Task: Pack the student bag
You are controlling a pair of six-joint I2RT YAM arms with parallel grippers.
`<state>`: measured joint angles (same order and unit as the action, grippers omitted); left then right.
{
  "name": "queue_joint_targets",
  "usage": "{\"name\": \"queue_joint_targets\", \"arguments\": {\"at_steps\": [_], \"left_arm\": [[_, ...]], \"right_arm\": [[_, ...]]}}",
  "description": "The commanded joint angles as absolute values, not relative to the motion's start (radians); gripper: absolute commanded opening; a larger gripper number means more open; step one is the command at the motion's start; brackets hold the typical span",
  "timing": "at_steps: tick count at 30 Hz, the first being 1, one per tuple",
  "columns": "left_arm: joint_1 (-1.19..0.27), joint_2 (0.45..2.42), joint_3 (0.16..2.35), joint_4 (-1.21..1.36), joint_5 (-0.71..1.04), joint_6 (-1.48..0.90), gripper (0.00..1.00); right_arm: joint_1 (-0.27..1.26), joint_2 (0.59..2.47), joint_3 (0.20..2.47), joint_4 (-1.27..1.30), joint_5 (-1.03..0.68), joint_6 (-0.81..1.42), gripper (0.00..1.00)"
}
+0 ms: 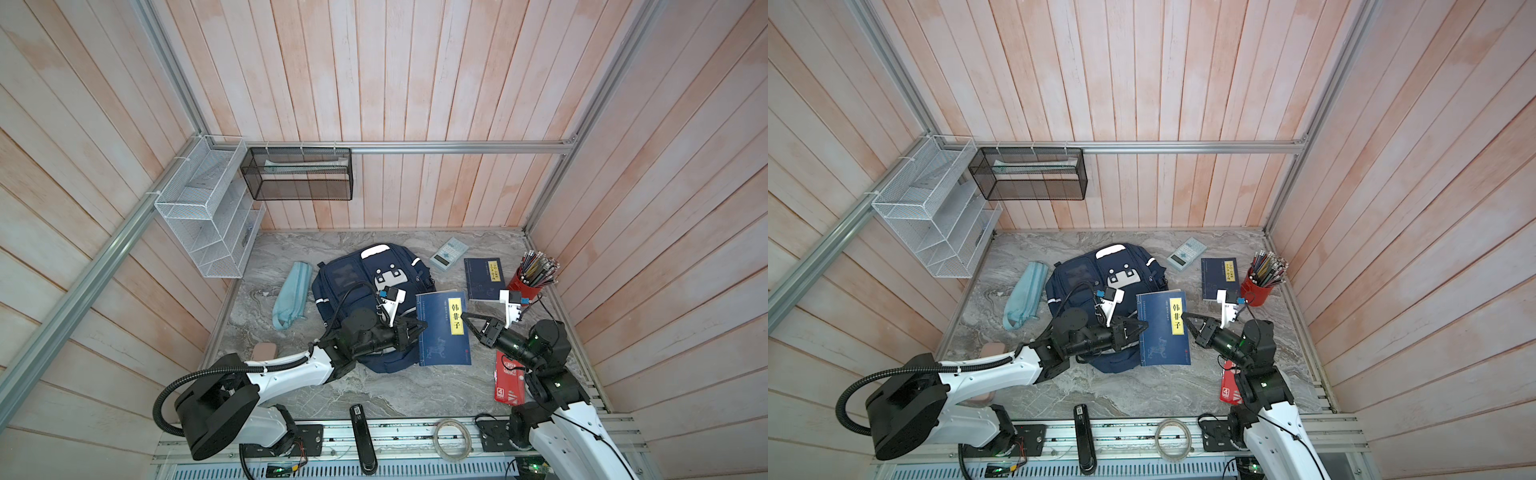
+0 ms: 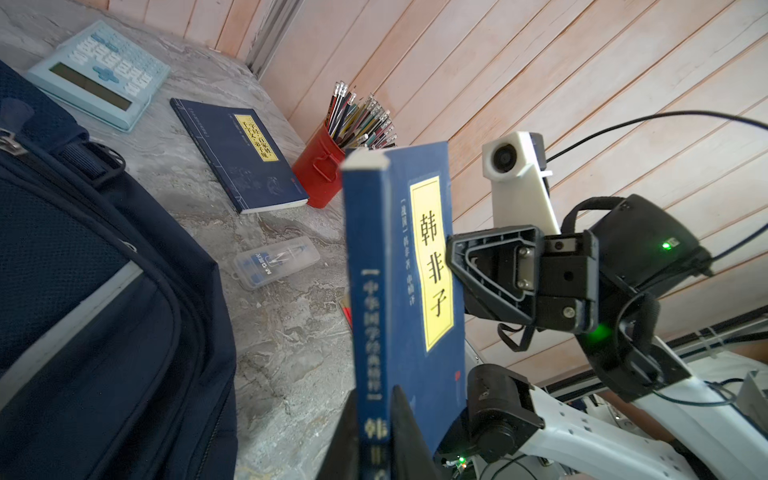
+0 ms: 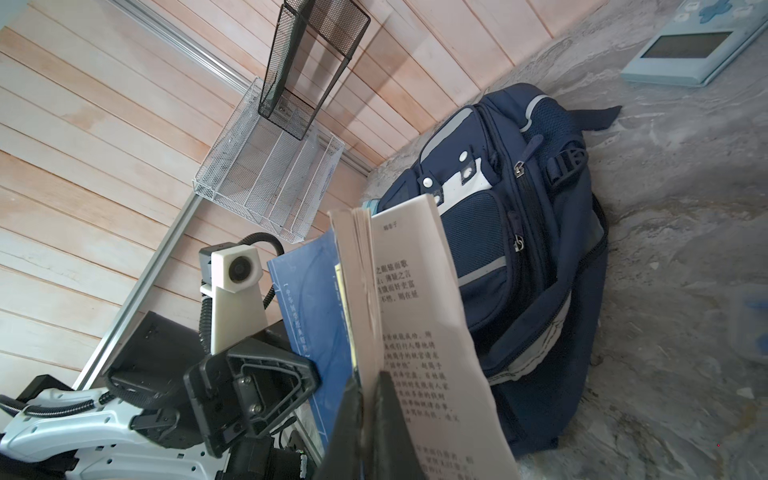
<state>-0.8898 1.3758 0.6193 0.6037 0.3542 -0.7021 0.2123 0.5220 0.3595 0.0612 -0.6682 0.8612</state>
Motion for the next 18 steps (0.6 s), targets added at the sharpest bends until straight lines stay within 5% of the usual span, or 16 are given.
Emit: {"name": "queue_joint_targets", "arguments": {"at_steps": [1, 4, 8, 9, 11, 12, 14, 18], "left_arm": [[-0.898, 1.403, 0.666, 0.638, 0.428, -0.696, 0.34], [-0.899, 1.439, 0.691, 0.611, 0.420, -0.697, 0.35], [-0.891, 1.432, 0.686, 0.613, 0.418, -0.709, 0.10], [-0.882, 1.419, 0.686, 0.608, 0.434, -0.708, 0.07], [-0.855, 1.392, 0.689, 0.595, 0.494, -0.712, 0.00], [-0.835, 1.376, 0.687, 0.606, 0.548, -0.717, 0.00], [-0.805, 1.345, 0.682, 0.617, 0.636, -0.729, 0.00], [-0.784, 1.324, 0.713, 0.555, 0.745, -0.709, 0.00]], "right_arm": [[0.224, 0.530, 0.335, 0.114, -0.737, 0.836, 0.00], [0.235, 0.524, 0.319, 0.154, -0.736, 0.858, 0.00], [0.255, 0.517, 0.312, 0.116, -0.709, 0.831, 0.00], [0.255, 0.517, 0.313, 0.093, -0.706, 0.801, 0.08], [0.252, 0.539, 0.298, 0.088, -0.721, 0.736, 0.68], [0.250, 0.571, 0.284, 0.108, -0.729, 0.702, 0.86], [0.252, 0.655, 0.269, 0.195, -0.789, 0.716, 0.98], [0.345, 0.709, 0.292, 0.312, -0.772, 0.657, 0.98]]}}
